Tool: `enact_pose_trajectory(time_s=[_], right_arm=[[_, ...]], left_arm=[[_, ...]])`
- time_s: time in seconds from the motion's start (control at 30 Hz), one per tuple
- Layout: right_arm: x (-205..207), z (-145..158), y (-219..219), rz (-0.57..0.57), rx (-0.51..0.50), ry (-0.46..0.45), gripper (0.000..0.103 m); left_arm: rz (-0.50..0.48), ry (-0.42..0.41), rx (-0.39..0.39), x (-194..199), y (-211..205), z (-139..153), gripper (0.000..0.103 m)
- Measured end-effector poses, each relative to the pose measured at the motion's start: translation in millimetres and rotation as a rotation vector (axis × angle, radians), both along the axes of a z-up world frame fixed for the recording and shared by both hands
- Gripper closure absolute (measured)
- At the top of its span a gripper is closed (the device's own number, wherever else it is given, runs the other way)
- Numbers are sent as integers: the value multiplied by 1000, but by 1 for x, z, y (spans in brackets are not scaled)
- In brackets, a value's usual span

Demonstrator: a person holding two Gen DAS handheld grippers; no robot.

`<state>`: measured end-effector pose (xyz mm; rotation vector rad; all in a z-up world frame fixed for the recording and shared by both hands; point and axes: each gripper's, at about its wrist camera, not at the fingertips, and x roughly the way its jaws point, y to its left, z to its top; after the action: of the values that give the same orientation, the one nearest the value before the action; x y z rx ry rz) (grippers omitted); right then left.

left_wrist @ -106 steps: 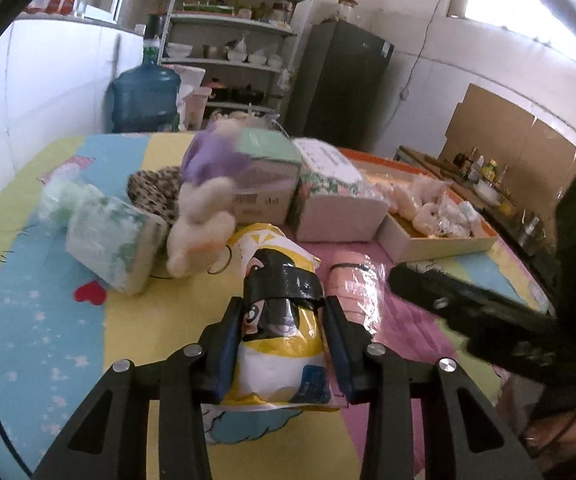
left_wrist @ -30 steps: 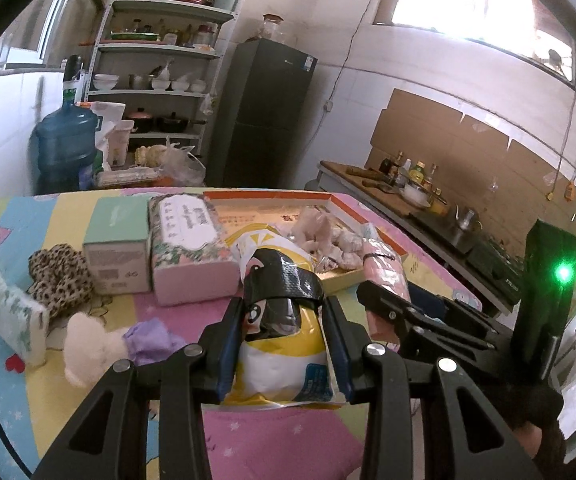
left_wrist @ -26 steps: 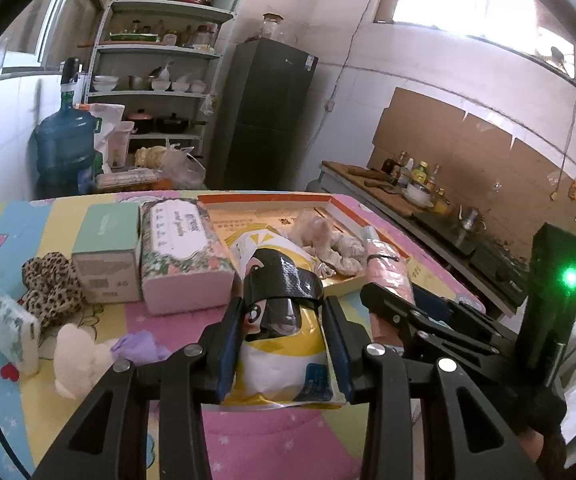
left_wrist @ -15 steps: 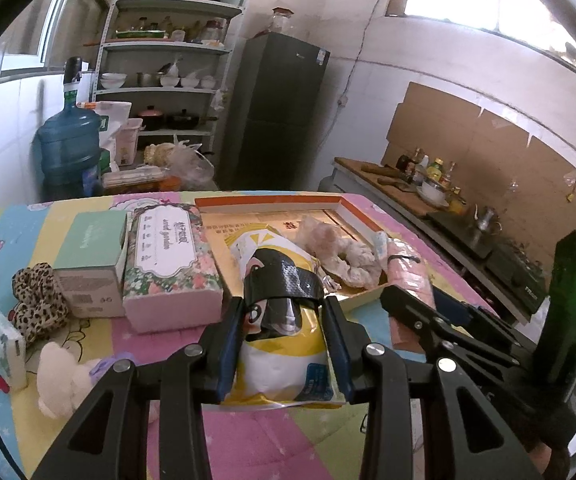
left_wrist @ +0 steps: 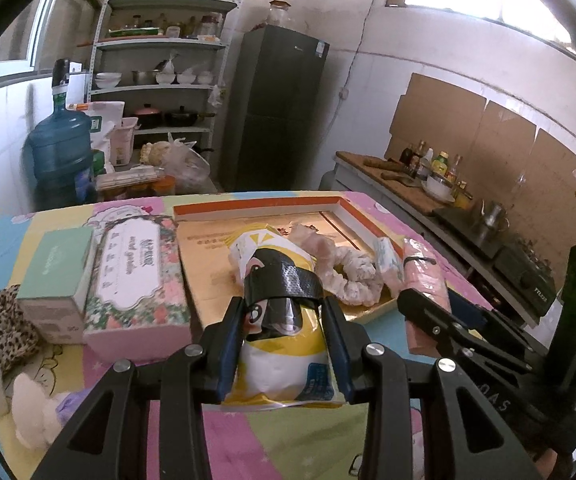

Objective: Organize soft objects
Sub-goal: 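Carry the snack bag and pink towel in both tools over the cardboard box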

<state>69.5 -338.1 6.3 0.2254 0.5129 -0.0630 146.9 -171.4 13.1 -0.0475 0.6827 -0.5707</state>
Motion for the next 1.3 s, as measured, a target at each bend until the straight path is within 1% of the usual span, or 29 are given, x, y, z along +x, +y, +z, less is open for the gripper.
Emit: enact_pose_trajectory(time_s=[0.47,0.8,0.9,1.0,1.13,1.3], right_arm=[[21,4,-41,-20,-7,-12,50],[43,6,-62,-6,-20,-18,50],[53,7,-71,20,-3,-12,50],[66,6,-78,72,24,6,50],[90,9,-84,149,36,38,50],[115,12,-88,211,18,65,50]], left_arm=[[7,11,16,29,-33,-1,64],[27,16,26,54,-55,2,64],[33,20,29,65,-61,4,64],[39,30,33,77,-65,5,64],[61,51,36,99,-71,7,64],[75,123,31,129,-77,2,64]])
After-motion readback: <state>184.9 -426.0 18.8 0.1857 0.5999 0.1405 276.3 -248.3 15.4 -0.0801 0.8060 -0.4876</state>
